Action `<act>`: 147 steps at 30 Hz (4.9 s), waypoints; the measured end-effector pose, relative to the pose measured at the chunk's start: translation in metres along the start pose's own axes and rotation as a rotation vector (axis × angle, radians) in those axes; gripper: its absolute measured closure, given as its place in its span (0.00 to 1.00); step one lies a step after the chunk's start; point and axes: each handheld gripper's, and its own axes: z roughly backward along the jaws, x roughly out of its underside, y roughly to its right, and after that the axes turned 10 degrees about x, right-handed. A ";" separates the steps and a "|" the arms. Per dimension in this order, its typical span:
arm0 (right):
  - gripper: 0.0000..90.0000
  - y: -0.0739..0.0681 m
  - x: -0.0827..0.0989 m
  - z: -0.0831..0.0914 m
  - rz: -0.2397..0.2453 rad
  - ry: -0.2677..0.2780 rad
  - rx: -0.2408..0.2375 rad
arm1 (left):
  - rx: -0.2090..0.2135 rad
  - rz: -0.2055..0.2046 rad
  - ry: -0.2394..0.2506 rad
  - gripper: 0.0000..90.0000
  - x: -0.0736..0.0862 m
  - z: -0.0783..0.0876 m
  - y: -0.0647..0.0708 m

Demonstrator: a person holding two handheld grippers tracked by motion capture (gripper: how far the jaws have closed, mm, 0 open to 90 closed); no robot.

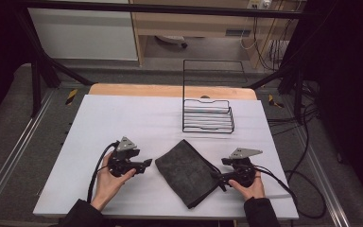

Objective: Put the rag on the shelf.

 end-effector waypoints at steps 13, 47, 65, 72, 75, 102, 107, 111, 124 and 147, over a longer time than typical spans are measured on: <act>0.52 -0.001 0.002 -0.008 0.019 -0.027 0.012 | 0.049 0.079 -0.038 0.60 -0.002 -0.039 0.013; 0.85 -0.012 -0.001 -0.010 -0.085 -0.086 -0.060 | 0.042 0.106 -0.058 0.91 -0.010 -0.044 0.006; 0.78 -0.040 0.000 -0.018 -0.123 -0.025 -0.019 | -0.049 0.094 -0.017 0.69 -0.019 -0.043 -0.015; 0.58 -0.034 -0.006 -0.009 -0.100 0.047 0.005 | -0.040 0.061 -0.031 0.37 -0.006 -0.018 0.012; 0.60 -0.033 -0.007 -0.012 -0.089 0.032 0.009 | 0.004 0.055 -0.060 0.30 0.002 -0.015 0.027; 0.76 -0.036 -0.001 -0.025 -0.063 -0.008 0.014 | 0.121 0.063 -0.112 0.54 0.037 -0.039 0.103; 0.82 -0.036 -0.001 -0.026 -0.067 -0.015 0.003 | 0.114 0.073 -0.110 0.58 0.038 -0.041 0.106; 0.87 -0.036 -0.002 -0.026 -0.086 -0.024 -0.005 | 0.120 0.077 -0.111 0.69 0.037 -0.042 0.105; 0.75 -0.039 -0.006 -0.017 -0.067 0.029 0.015 | 0.154 0.054 -0.111 0.92 0.034 -0.041 0.100; 0.09 -0.037 -0.008 -0.015 -0.067 0.058 0.025 | 0.159 0.001 -0.148 0.92 0.047 0.008 0.059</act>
